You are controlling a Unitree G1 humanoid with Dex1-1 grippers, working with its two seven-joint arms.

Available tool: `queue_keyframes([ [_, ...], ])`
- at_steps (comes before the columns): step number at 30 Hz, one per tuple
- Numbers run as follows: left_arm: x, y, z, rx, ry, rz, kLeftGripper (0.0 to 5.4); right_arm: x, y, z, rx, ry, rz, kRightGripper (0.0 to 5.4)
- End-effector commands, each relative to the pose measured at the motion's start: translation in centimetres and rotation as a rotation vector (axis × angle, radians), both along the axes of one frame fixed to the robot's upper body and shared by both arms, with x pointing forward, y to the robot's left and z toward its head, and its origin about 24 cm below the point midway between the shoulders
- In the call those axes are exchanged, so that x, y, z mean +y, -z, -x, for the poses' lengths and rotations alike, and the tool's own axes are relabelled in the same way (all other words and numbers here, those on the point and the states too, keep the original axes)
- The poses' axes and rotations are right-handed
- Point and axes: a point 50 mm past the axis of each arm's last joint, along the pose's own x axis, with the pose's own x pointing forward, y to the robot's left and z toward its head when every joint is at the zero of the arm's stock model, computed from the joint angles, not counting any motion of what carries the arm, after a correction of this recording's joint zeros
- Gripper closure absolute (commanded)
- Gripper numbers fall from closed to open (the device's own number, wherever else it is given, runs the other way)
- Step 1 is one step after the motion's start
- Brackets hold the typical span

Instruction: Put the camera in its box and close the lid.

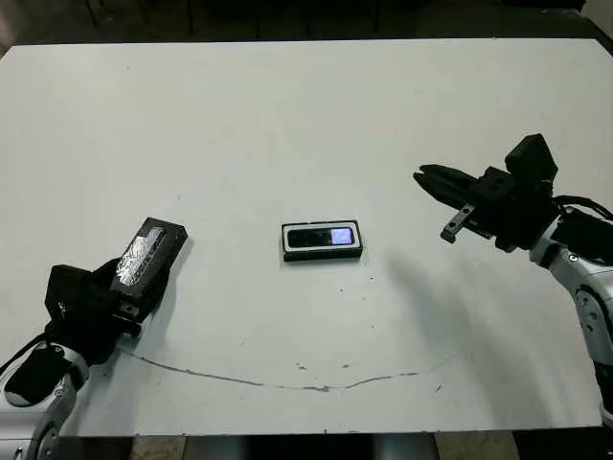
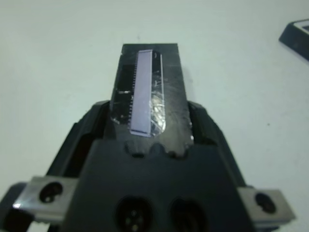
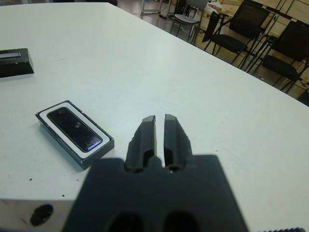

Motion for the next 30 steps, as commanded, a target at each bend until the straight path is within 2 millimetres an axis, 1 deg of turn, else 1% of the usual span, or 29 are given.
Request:
queue_keyframes([
  [1,0.0,1.1,0.6,0.088,-0.004,-0.026,2.57,-0.1,0.7,0.2,0.035,0.012,0.021,5.40],
  [4,-0.4,-0.4,-0.3,0.015,0.038,-0.052,2.57,0.0,0.7,0.2,0.029,0.012,0.022,5.40],
  [10,-1.0,-5.1,-3.2,-0.147,0.109,-0.061,2.57,0.1,0.7,0.1,0.022,0.009,0.007,5.40],
  [13,-1.3,-7.5,-4.9,-0.211,0.196,-0.084,2.57,0.0,0.7,0.0,0.018,0.010,0.009,5.40],
  [16,-1.7,-8.9,-6.7,-0.245,0.302,-0.087,2.57,0.0,0.7,-0.1,0.015,0.012,0.009,5.40],
  [19,-2.3,-9.6,-8.2,-0.240,0.378,-0.078,2.57,-0.1,0.6,-0.1,0.021,0.020,0.013,5.40],
  [22,-3.1,-9.7,-9.6,-0.215,0.455,-0.069,2.57,-0.1,0.6,-0.2,0.022,0.017,0.007,5.40],
  [26,-4.1,-8.6,-11.3,-0.156,0.541,-0.041,2.57,-0.1,0.6,-0.2,0.022,0.019,0.015,5.40],
  [30,-4.7,-7.5,-12.2,-0.081,0.639,-0.068,2.57,-0.2,0.6,-0.1,0.026,0.022,0.008,5.40],
])
